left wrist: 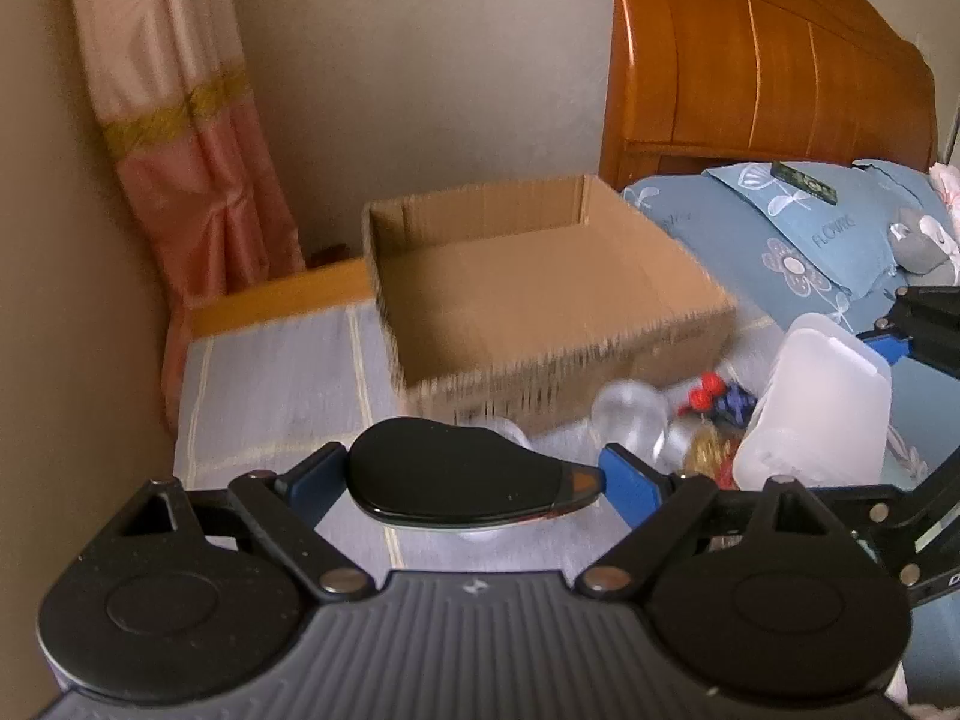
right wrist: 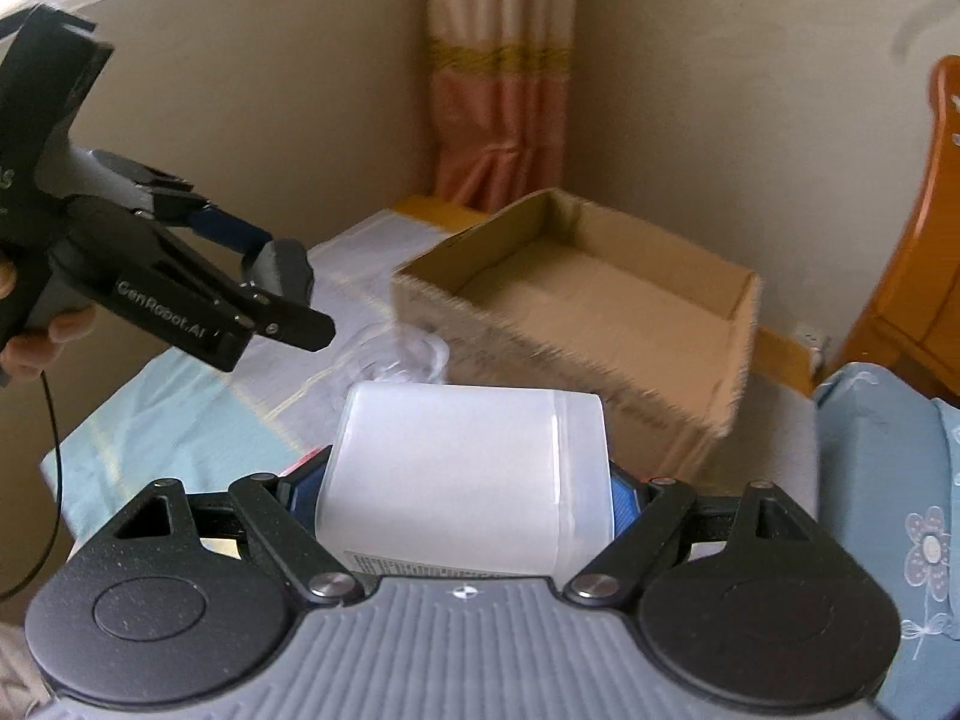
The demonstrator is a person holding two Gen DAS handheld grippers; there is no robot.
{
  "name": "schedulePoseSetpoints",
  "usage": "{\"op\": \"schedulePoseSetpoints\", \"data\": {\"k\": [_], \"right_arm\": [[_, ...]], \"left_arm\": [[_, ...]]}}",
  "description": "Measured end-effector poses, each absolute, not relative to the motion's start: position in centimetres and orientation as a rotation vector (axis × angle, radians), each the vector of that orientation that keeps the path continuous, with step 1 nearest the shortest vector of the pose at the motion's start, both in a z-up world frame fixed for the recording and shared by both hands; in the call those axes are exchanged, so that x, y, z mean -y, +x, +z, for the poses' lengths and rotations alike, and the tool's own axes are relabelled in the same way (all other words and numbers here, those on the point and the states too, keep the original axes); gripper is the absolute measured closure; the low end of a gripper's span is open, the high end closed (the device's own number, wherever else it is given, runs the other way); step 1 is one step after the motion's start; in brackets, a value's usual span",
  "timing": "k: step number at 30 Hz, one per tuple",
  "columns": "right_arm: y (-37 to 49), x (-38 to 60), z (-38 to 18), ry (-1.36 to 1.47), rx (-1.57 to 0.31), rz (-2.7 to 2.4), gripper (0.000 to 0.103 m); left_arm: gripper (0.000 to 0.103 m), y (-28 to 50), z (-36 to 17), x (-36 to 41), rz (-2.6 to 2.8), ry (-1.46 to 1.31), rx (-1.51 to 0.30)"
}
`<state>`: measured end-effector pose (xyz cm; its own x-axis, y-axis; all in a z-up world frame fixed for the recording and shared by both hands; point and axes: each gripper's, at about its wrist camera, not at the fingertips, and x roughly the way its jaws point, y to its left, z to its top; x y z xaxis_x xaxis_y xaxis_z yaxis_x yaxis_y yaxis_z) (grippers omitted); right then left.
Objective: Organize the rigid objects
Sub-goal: 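Carry both held objects into the cardboard box and open both grippers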
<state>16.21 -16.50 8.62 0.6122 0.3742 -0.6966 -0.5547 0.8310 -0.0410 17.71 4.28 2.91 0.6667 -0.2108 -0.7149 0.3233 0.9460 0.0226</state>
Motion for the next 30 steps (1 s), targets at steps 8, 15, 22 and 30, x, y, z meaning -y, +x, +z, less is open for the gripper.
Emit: {"op": "schedulePoseSetpoints", "data": {"k": [8, 15, 22, 30], "right_arm": [[21.4, 18.3, 10.3, -0.234, -0.715, 0.467, 0.015], [26.5, 18.9, 9.4, -0.232, -0.742, 0.400, 0.015], [29.5, 19.0, 8.7, -0.167, -0.725, 0.400, 0.000], [28.2, 19.6, 8.4, -0.144, -0.741, 0.408, 0.000]], "left_arm": [[0.014, 24.1, 3.9, -2.0, -0.307, 0.143, -0.760], [0.014, 28.9, 2.9, -1.3, -0.283, 0.116, -0.777], [0.014, 32.0, 1.9, -0.5, -0.268, 0.116, -0.804], [0.013, 34.3, 1.0, 0.4, -0.258, 0.110, -0.812]]}}
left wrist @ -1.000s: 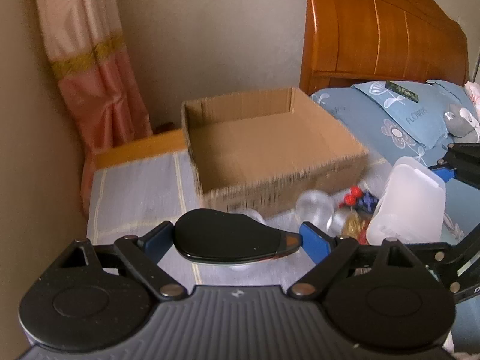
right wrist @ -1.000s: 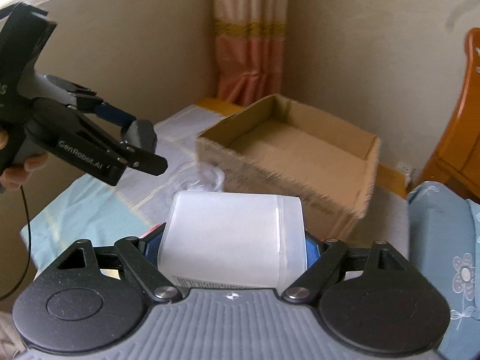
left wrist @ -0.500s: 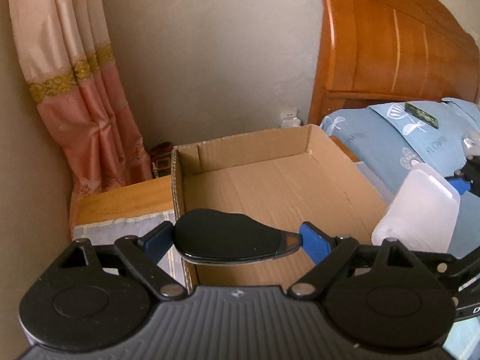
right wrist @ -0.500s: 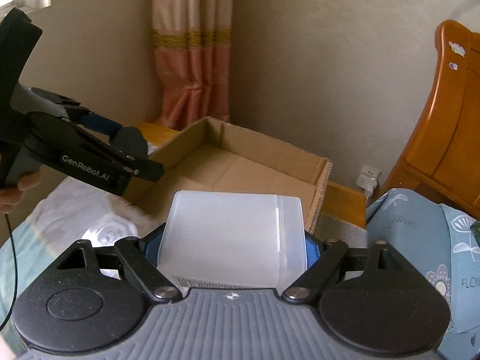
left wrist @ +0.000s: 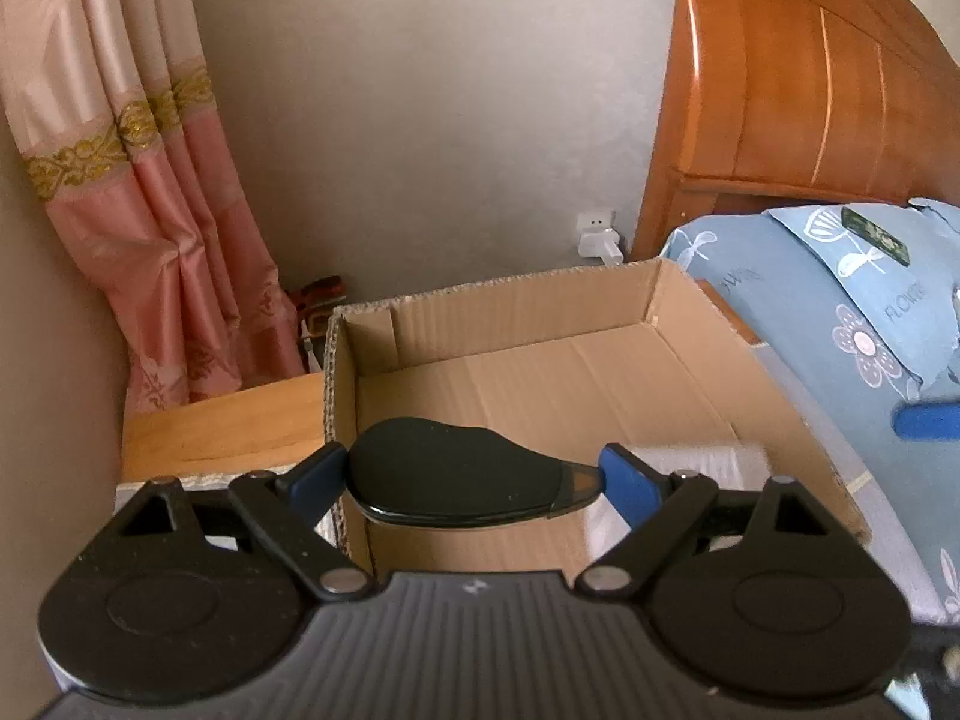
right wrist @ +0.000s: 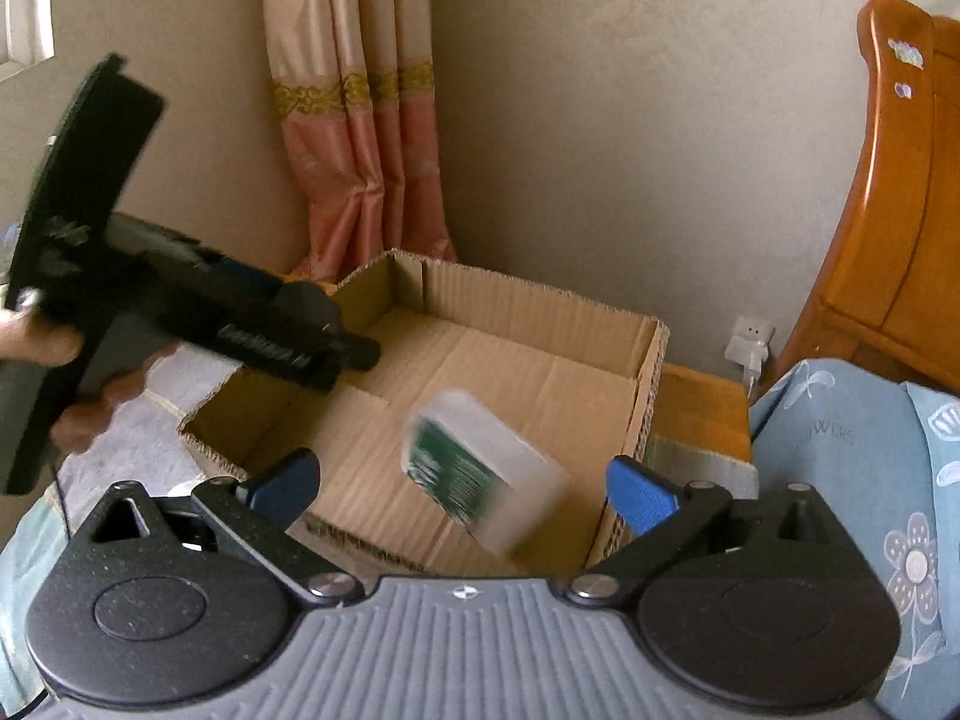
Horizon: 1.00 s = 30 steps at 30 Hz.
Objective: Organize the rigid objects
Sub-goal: 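Carry both held objects into the cardboard box and open both grippers, then move left tool to red toy train while right tool approaches light blue case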
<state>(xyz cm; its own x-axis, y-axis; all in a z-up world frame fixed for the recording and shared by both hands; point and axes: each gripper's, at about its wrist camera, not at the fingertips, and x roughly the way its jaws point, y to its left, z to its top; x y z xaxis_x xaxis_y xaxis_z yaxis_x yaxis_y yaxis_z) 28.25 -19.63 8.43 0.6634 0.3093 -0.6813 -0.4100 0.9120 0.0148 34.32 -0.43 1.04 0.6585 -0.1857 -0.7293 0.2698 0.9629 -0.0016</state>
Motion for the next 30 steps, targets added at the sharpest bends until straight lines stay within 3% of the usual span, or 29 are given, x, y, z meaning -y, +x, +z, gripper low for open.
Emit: {"op": "schedulePoseSetpoints", "data": {"k": [11, 21, 30], "right_arm": [[25.2, 19.7, 9.5, -0.148, -0.717, 0.408, 0.000], [21.2, 20.1, 10.0, -0.127, -0.709, 0.357, 0.000], [17.1, 21.1, 8.0, -0.123, -0.708, 0.326, 0.000]], "left_arm": [[0.010, 33.2, 2.3, -0.3, -0.211, 0.110, -0.791], [0.003, 26.5, 5.0, -1.3, -0.222, 0.157, -0.709], [0.001, 20.3, 3.0, -2.0, -0.218, 0.138, -0.701]]}}
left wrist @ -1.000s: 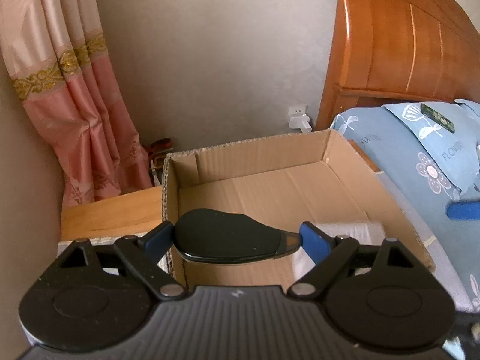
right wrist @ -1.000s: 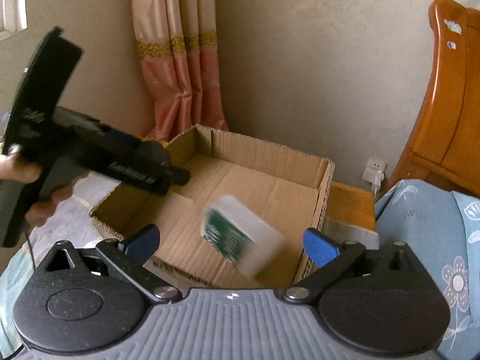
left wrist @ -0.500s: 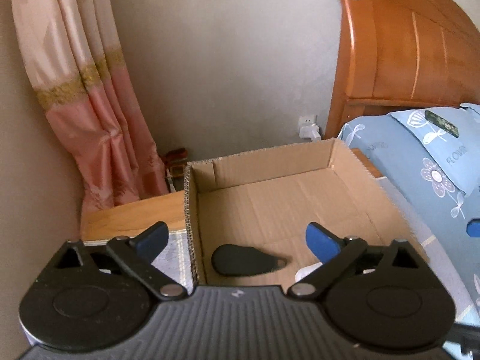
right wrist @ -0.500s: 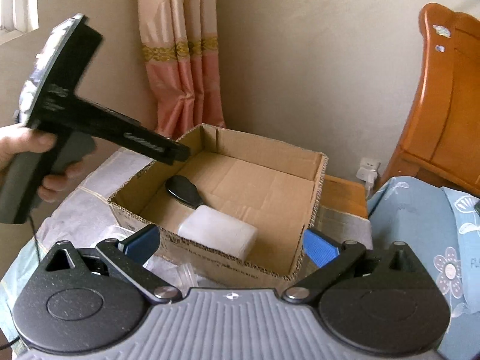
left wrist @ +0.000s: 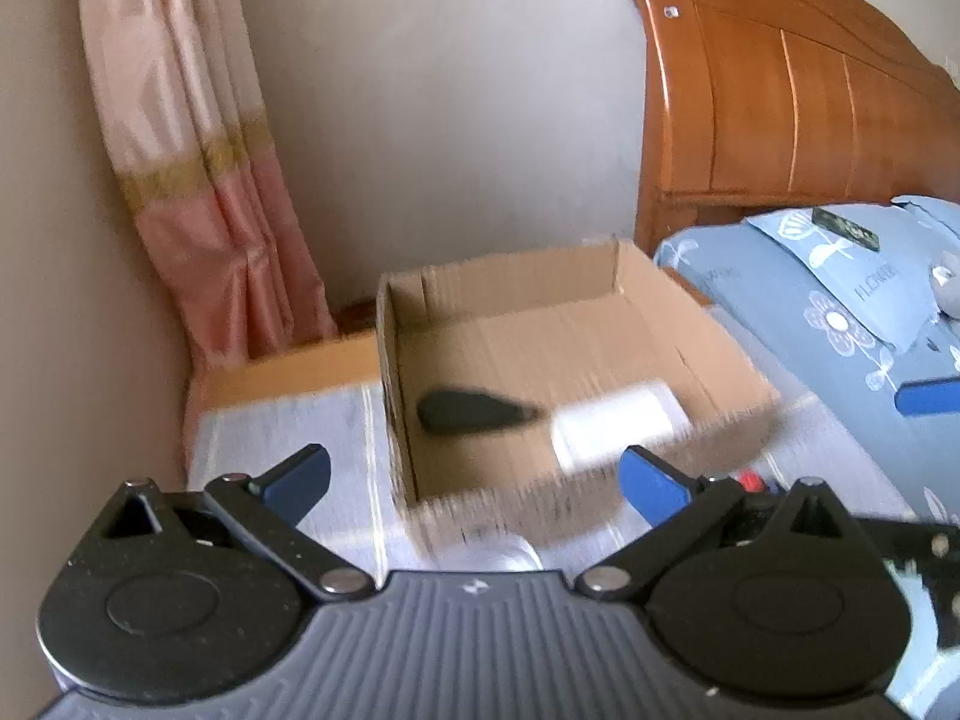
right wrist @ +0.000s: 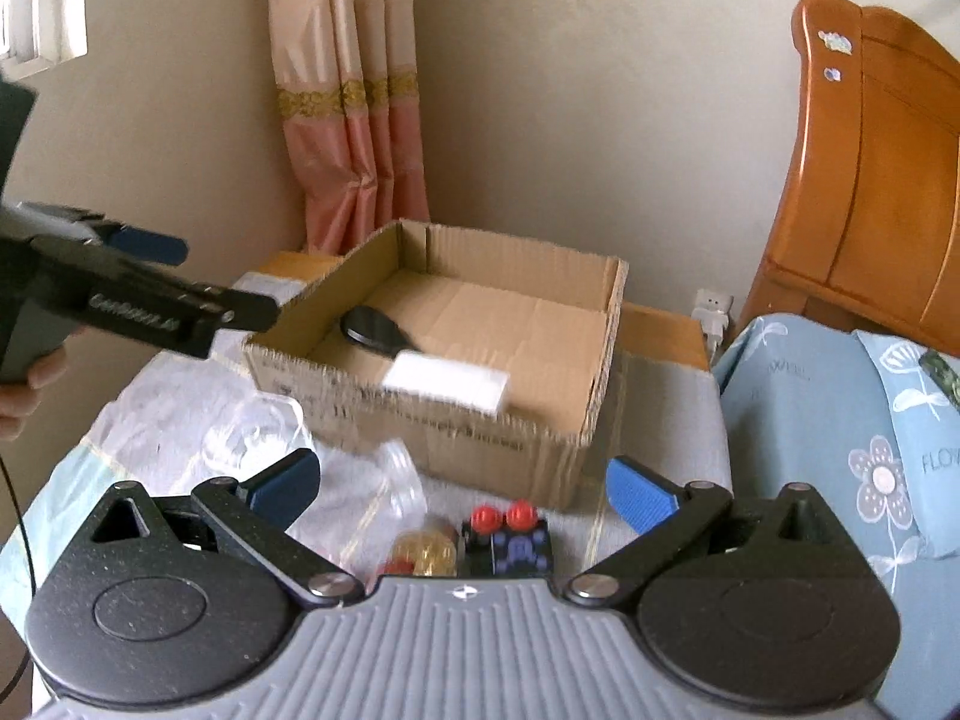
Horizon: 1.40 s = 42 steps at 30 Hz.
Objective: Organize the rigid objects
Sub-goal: 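Move left tool to red toy train while right tool approaches light blue case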
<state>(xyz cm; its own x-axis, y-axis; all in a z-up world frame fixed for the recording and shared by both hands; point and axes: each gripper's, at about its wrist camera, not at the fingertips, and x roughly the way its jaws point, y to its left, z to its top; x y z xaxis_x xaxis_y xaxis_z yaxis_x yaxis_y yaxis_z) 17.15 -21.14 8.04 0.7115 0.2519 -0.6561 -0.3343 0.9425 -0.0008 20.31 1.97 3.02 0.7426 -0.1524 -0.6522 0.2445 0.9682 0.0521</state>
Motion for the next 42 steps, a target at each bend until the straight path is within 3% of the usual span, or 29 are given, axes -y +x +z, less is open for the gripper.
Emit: {"op": "schedulePoseSetpoints", "data": {"k": [18, 42], "right_arm": [[12.7, 24.0, -1.9, -0.248, -0.846, 0.314, 0.000], [16.7, 24.4, -3.6, -0.193, -0.810, 0.390, 0.000]], "left_arm": [[0.001, 11.5, -3.9, -2.7, -0.262, 0.082, -0.788], [0.001, 10.5, -8.7, -4.6, -0.184, 0.066, -0.879]]}}
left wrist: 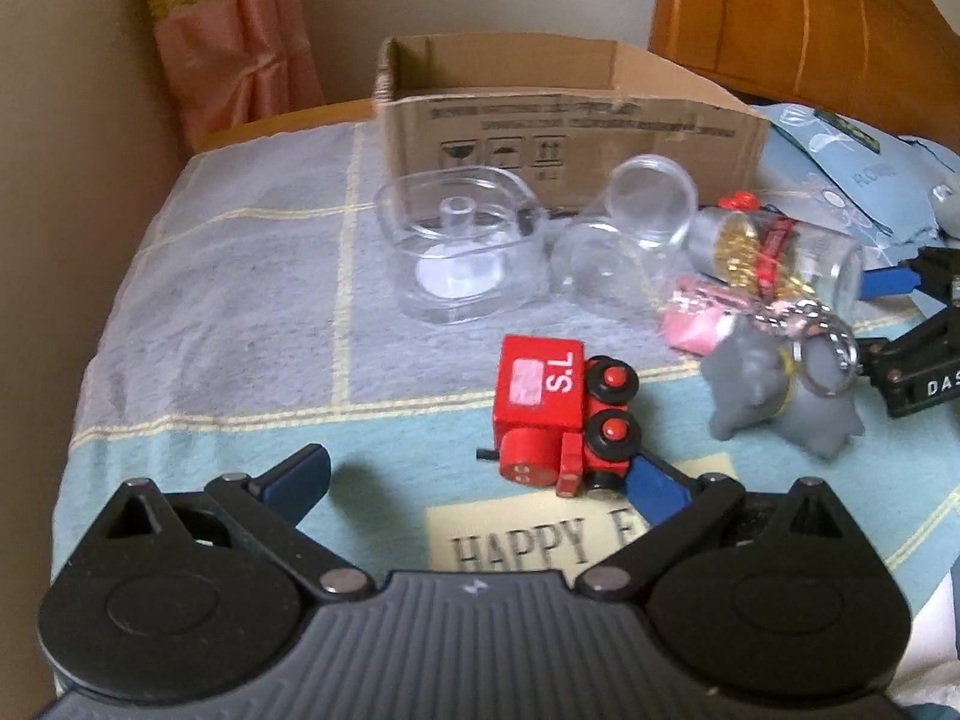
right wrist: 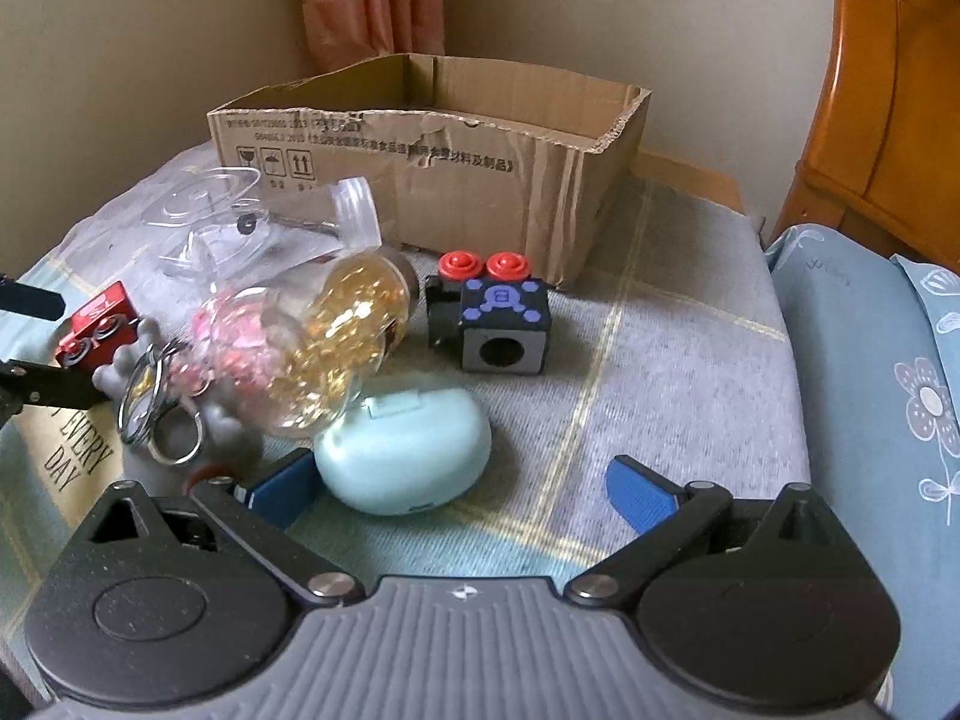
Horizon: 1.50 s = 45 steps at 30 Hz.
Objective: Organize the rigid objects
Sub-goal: 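Move left tool to red toy train while right tool approaches light blue case, then grasp red toy train with left gripper while right gripper grasps light blue case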
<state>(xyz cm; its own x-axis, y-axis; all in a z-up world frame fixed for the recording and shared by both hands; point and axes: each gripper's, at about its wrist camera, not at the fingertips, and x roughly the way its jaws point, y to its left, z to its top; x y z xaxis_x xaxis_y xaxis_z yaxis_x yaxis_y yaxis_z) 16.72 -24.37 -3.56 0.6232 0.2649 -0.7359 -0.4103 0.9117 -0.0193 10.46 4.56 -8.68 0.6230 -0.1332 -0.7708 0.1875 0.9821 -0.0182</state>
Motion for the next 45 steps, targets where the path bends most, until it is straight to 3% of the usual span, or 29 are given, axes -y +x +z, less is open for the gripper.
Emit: {"op": "schedulePoseSetpoints", "data": {"k": [11, 29, 40, 45], "right_arm": [[17.1, 27.3, -3.7, -0.171, -0.820, 0.335, 0.000], [18.6, 26.5, -3.8, -0.246, -0.776, 0.411, 0.000], [18.2, 26.3, -3.7, -0.295, -0.759, 0.415, 0.000], [18.3, 26.3, -3.5, -0.297, -0.757, 0.457, 0.009]], "left_arm": [[0.001, 11.3, -8.7, -8.7, -0.047, 0.026, -0.885], [0.001, 14.0, -9.2, -7.1, -0.141, 0.047, -0.871], [0.002, 11.4, -8.4, -10.7, 0.021, 0.089, -0.883], [0.002, 11.6, -7.5, -8.1, -0.039, 0.092, -0.857]]}}
